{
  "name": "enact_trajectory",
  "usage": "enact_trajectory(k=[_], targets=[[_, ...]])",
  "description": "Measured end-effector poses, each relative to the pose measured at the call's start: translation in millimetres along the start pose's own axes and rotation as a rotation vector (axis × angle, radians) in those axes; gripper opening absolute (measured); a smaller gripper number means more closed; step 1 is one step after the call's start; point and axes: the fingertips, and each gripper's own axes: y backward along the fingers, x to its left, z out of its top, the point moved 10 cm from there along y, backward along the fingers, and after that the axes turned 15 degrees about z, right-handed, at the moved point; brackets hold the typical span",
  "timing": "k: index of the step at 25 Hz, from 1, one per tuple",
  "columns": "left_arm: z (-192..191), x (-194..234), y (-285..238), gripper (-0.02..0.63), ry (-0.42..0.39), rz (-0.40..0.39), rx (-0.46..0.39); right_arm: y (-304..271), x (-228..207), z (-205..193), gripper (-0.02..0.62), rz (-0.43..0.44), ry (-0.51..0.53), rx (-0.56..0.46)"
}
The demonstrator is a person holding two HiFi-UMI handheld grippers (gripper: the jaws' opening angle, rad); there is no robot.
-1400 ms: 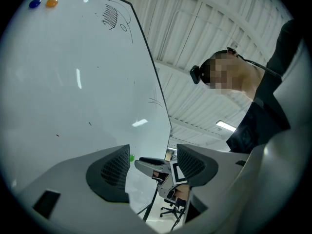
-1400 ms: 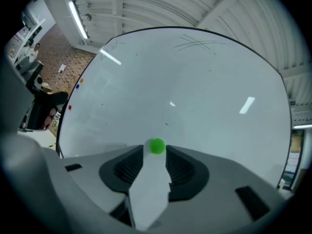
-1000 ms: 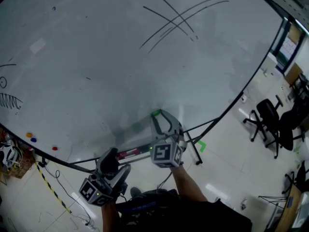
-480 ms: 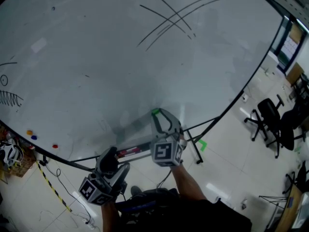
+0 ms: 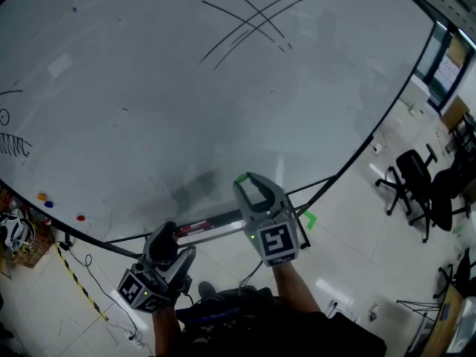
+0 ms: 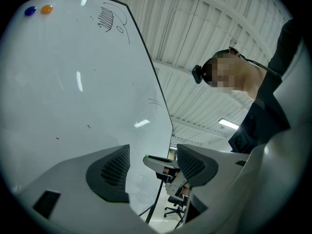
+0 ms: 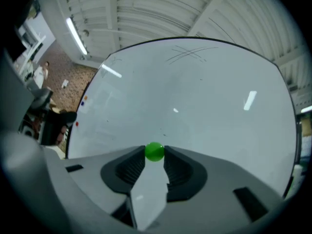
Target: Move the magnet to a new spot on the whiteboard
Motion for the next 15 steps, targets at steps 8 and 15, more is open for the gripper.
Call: enact_trajectory(k=[8, 15], targets=[[-3.5, -14.7, -0.2, 0.295, -0.018, 0.007, 0.004, 36.3, -8.2, 7.2, 0.150, 0.127, -0.131, -0.098], [-8.7, -26.5, -4.9, 0.295, -0.020, 0.021, 0.027, 56.5, -6.7, 13.1, 0.150, 0.168, -0.157, -0.148]])
